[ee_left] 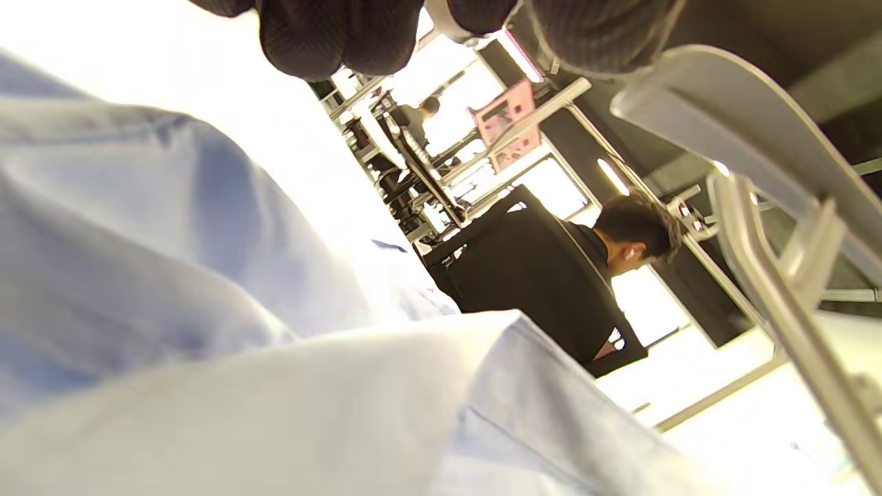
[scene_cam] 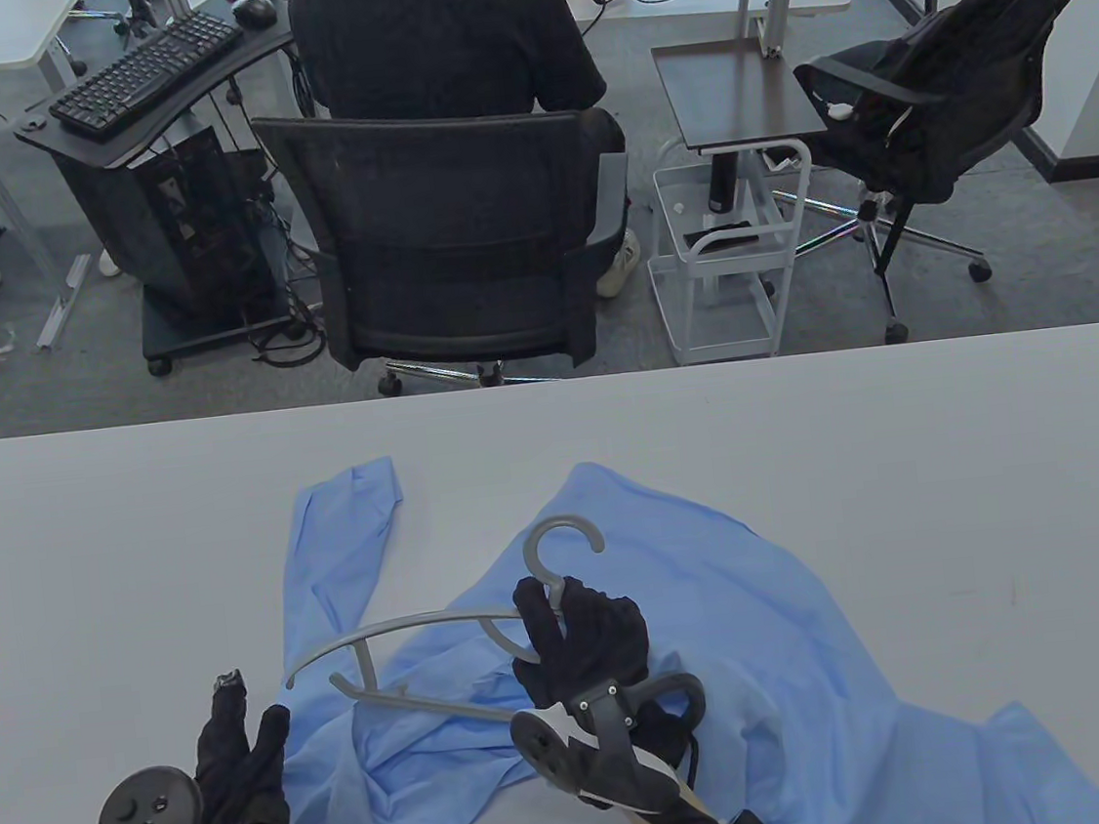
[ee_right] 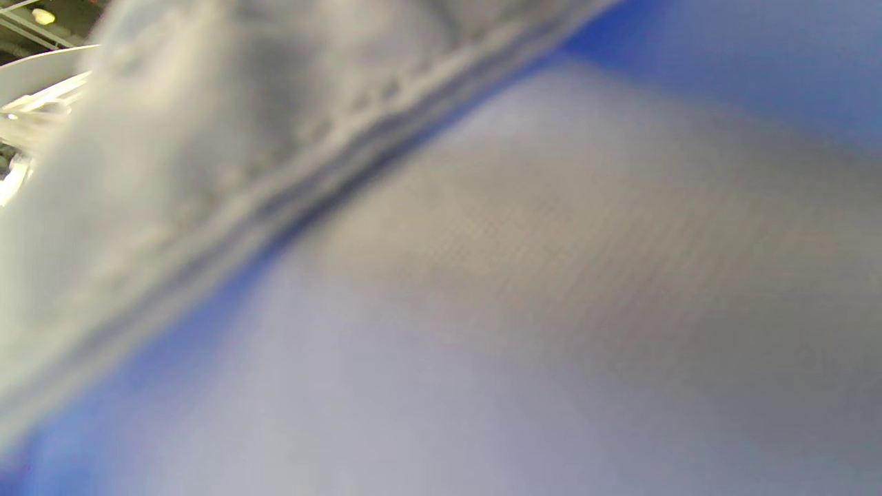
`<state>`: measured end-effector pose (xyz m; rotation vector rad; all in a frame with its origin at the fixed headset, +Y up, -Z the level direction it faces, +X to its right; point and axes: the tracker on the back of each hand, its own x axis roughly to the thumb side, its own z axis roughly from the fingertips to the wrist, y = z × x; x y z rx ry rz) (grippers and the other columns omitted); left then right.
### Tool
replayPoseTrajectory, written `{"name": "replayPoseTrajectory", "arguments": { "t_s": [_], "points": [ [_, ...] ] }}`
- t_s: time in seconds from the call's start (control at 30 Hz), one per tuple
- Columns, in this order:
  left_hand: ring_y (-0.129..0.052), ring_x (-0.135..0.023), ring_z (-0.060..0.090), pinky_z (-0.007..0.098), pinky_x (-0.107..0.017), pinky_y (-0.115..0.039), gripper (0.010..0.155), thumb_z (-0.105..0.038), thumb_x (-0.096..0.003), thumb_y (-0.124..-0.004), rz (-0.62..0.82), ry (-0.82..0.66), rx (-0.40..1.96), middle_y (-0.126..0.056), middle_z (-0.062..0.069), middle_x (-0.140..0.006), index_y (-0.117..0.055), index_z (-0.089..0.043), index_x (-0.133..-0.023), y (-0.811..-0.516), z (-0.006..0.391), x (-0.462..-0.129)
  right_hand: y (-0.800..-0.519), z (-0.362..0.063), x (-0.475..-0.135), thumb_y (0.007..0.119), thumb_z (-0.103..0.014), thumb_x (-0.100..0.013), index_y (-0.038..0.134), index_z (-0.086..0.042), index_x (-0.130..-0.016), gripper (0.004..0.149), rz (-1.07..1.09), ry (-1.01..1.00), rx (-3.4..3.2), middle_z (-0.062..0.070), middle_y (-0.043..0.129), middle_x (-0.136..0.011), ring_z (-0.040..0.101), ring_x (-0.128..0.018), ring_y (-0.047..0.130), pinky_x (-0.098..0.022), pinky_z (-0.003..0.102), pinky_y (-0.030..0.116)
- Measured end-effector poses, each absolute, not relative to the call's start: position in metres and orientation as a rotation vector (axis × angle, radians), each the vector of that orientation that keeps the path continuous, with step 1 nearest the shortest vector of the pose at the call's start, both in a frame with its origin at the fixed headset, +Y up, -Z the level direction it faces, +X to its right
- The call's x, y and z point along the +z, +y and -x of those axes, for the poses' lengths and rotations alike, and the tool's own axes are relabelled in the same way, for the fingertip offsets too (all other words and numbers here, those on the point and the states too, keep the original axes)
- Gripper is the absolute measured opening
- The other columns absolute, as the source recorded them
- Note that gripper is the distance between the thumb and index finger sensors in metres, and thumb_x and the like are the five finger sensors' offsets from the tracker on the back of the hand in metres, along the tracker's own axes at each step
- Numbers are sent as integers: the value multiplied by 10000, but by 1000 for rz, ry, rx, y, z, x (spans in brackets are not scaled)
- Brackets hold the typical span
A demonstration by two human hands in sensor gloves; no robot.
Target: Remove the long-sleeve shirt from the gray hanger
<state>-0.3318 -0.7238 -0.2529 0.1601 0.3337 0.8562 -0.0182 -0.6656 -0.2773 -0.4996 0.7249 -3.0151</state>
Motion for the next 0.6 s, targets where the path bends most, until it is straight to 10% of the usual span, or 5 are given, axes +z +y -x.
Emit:
{"name": "replayPoseTrajectory", "arguments": {
  "t_s": [0.6],
  "points": [
    [-402,-1163,349,538,-813,-299,663,-586,-543,-634,-257,117,615,-439,7,-1252,-424,-374,-1135,-700,289,-253,-687,52,-265,862,-374,-548,475,-67,-1148,777,655,654,-2777,357,631,-995,483,-815,761,-585,689,655]
  ]
}}
